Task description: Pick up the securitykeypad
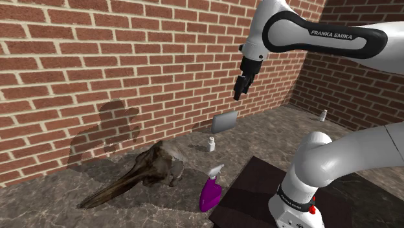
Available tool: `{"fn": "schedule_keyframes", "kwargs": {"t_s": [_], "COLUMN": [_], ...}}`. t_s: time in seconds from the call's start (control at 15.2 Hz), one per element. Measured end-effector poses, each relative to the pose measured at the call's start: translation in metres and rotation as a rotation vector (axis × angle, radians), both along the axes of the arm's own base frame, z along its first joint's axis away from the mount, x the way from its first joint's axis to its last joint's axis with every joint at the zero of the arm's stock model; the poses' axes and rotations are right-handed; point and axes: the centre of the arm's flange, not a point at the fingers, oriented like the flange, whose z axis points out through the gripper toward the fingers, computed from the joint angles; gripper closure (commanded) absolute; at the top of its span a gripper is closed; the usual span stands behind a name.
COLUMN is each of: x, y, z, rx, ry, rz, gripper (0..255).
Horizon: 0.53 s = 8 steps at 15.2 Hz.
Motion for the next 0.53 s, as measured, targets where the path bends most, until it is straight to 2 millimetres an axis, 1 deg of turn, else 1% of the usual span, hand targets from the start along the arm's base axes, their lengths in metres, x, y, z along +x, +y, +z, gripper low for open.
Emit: {"fn": "schedule_keyframes", "kwargs": {"t_s": [0.07, 0.13, 0.33, 0.53], "x": [0.0, 0.0, 0.004, 0.015], "y": [0.0, -0.004, -0.031, -0.059], "z": [0.0, -0.004, -0.028, -0.051], "rx": [0.0, -0.001, -0.009, -0.018], "ry": [0.0, 0.001, 0.005, 0.009], "rz": [0.0, 0.013, 0.083, 0.168], "gripper": [0, 0, 0, 0]}}
